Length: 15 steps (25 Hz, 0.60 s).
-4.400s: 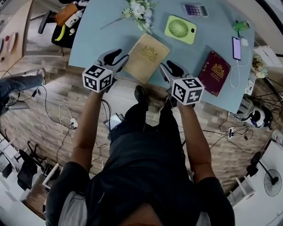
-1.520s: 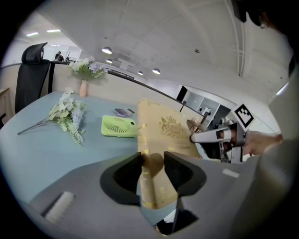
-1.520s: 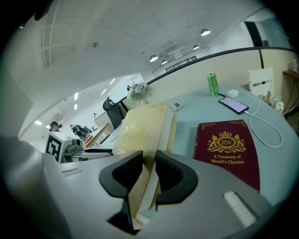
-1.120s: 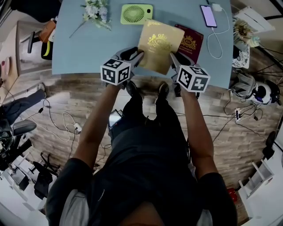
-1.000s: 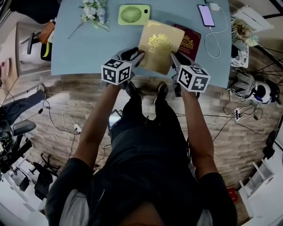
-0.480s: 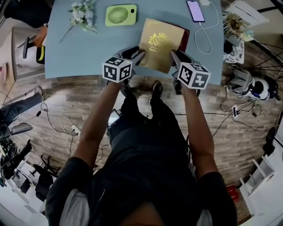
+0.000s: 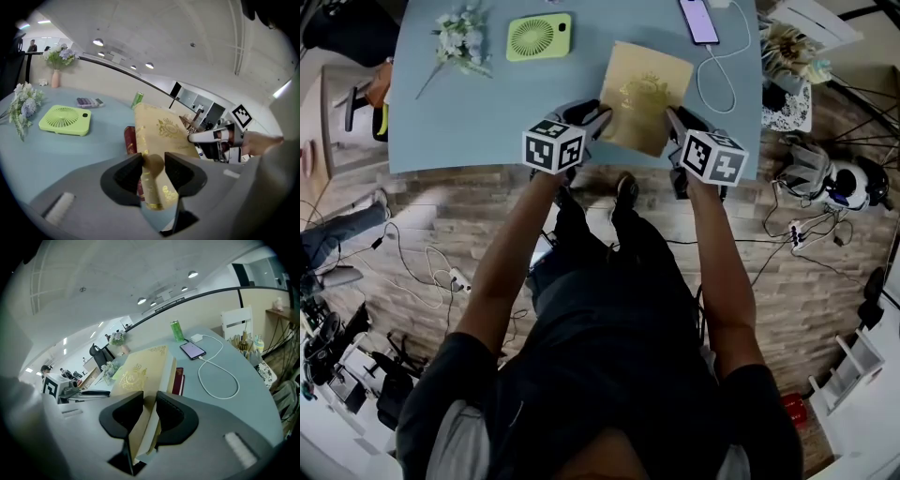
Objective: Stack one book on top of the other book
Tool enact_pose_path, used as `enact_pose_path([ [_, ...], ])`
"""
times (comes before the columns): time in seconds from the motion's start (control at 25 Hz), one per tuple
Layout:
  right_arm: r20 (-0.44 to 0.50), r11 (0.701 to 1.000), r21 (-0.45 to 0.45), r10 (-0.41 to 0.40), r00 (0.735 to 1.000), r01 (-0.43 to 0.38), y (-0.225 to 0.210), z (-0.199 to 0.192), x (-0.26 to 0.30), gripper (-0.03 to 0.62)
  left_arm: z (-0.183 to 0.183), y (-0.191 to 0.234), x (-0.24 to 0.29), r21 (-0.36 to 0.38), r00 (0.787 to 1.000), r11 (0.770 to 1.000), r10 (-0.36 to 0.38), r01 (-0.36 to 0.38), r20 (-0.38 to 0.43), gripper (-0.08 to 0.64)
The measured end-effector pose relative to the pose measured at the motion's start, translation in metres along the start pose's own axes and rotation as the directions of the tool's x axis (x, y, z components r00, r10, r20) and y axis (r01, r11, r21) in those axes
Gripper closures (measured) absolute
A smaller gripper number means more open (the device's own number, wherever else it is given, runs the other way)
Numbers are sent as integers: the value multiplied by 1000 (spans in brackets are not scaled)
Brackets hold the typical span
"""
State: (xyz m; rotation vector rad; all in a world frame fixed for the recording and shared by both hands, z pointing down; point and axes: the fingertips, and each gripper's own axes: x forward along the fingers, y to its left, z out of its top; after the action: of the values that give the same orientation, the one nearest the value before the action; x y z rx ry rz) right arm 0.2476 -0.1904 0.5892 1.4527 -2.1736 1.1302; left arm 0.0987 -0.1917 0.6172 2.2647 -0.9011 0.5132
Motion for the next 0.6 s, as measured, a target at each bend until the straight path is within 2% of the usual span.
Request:
enact_pose_path([
  [0.6,-40,999,40,-3,999,5,-36,-4,13,506,-3,-9,26,3,999,1000,11,-10,-40,356],
])
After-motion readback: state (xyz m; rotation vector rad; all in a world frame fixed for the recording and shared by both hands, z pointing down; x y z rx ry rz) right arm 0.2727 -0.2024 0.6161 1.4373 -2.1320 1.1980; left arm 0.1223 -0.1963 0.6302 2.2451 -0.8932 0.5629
